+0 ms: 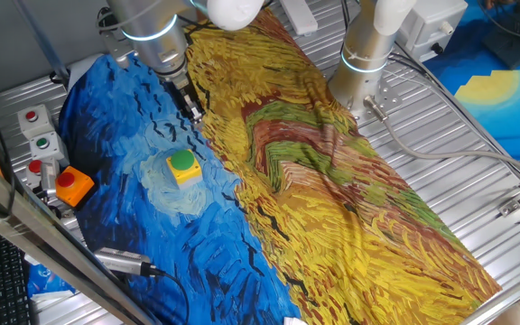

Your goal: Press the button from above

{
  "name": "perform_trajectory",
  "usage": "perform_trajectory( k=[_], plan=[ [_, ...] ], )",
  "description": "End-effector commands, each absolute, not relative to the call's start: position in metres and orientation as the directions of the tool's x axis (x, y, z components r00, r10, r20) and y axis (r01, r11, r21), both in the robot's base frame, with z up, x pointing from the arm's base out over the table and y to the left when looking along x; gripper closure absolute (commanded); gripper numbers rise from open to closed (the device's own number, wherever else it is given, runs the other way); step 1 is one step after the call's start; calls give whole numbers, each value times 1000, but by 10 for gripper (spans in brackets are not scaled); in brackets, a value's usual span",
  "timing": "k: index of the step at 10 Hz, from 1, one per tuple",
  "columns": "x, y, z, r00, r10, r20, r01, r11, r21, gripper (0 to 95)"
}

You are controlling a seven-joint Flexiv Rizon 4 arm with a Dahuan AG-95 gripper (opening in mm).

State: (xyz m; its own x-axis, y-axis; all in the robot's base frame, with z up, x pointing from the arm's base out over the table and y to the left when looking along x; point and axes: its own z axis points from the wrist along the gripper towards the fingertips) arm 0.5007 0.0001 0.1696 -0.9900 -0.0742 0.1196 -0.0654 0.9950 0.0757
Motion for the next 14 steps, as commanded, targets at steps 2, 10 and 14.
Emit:
perform_trajectory(
  k=[2, 10, 14],
  plan=[
    [500, 0, 170, -990, -77, 122, -69, 995, 74, 950],
    [500, 0, 170, -989, -88, 121, -80, 995, 65, 950],
    [500, 0, 170, -989, -88, 122, -81, 995, 66, 950]
  ],
)
